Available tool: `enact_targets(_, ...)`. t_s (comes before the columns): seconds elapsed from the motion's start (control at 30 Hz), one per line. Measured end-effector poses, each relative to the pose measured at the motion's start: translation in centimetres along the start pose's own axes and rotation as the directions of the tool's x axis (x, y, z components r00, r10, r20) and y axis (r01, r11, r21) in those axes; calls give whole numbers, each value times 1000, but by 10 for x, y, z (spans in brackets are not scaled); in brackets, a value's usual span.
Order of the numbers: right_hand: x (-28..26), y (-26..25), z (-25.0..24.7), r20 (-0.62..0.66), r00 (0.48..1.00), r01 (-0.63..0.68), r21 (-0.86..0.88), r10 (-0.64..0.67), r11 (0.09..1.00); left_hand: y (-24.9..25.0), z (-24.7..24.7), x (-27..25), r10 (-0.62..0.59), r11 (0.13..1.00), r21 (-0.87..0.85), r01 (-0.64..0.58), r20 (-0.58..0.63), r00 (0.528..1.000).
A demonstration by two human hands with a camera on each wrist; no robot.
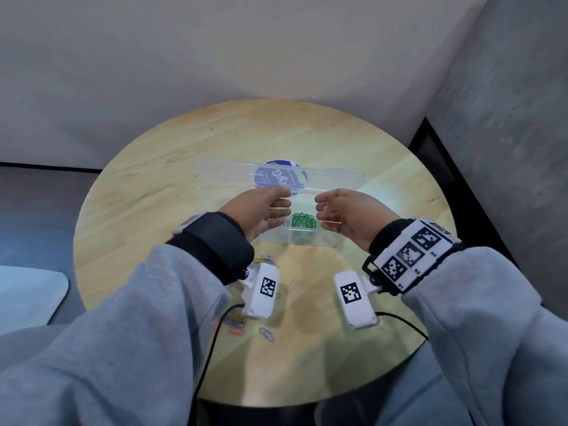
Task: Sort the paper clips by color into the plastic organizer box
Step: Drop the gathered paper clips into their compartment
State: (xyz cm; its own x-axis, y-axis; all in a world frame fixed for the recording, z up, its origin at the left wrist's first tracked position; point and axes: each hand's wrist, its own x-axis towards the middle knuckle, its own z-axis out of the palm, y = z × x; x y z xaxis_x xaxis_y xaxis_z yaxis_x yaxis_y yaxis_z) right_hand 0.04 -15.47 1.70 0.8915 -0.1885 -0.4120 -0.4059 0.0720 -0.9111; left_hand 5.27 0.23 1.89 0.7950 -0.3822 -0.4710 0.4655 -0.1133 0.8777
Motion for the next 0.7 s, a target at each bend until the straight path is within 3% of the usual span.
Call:
enact_targets(0.1, -7, 5, 4, 38, 998, 55, -235, -47, 970, -5, -23, -14, 37, 980, 196, -35, -8, 999)
enact_targets(0.17, -12, 12, 11, 96, 993, 102, -456, -65, 884, -9, -40, -23, 57, 935, 351, -45, -24, 998)
enact_targets(0.23, -18, 21, 19, 184, 982, 159, -673, -45, 722, -15, -54, -30, 58, 864, 503, -20, -60, 996)
enact_targets(0.33, -26, 32, 30, 272, 961, 241, -902, 39, 357, -26, -75, -34, 71, 676, 735, 46, -127, 989)
enact_targets(0.4, -27, 39, 37, 292, 953, 273, -943, 78, 188, -34, -88, -35, 96, 516, 847, 123, -200, 975)
enact_targets(0.47, -23, 45, 45, 305, 949, 299, -951, 75, 80, -41, -93, -36, 93, 426, 888, 173, -233, 968)
enact_targets(0.7, 2, 51, 79, 350, 935, 353, -930, 45, -98, -51, -74, -23, 121, 199, 980, 1, -26, 992)
